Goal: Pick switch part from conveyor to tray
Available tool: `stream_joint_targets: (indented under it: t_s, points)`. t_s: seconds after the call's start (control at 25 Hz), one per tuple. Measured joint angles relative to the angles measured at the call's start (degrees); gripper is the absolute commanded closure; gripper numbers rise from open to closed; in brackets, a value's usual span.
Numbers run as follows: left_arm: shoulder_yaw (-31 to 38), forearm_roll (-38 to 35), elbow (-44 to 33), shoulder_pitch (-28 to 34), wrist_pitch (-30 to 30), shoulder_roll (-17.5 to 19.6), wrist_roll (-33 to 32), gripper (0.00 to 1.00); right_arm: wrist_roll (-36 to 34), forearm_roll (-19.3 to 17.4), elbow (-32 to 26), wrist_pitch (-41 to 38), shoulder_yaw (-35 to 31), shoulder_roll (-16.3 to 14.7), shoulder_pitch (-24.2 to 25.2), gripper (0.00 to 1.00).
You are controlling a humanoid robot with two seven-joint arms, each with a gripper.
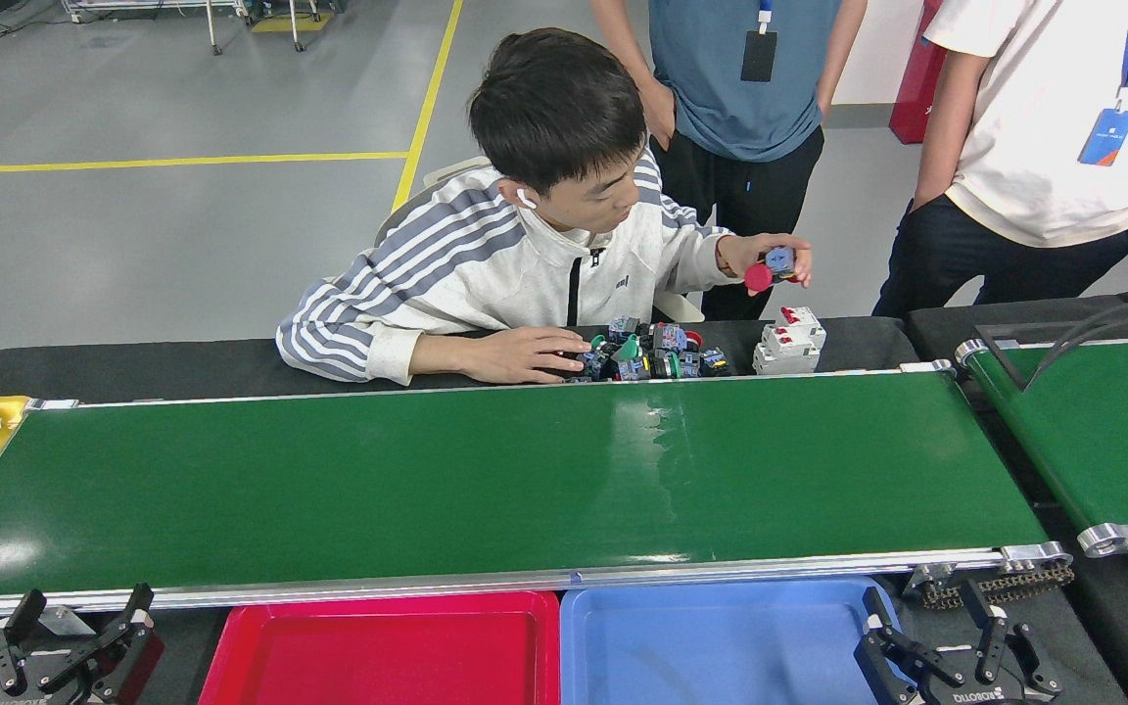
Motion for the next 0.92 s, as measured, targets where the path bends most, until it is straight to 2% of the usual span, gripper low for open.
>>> stream_joint_targets:
  t_s: [0.2, 0.92]
  points:
    - [0.0, 0.0, 0.0, 0.0, 0.0, 0.0, 0.0, 0.0, 0.13, 0.65, -0.62, 2.48, 0.02, 0.02, -0.49, 0.01]
    - [0.44, 0.0, -1.58, 0.0, -0.16, 0.0, 0.0, 0.0, 0.17, 0.66, -0.9, 2.83, 1.83, 0.17, -1.52, 0.01]
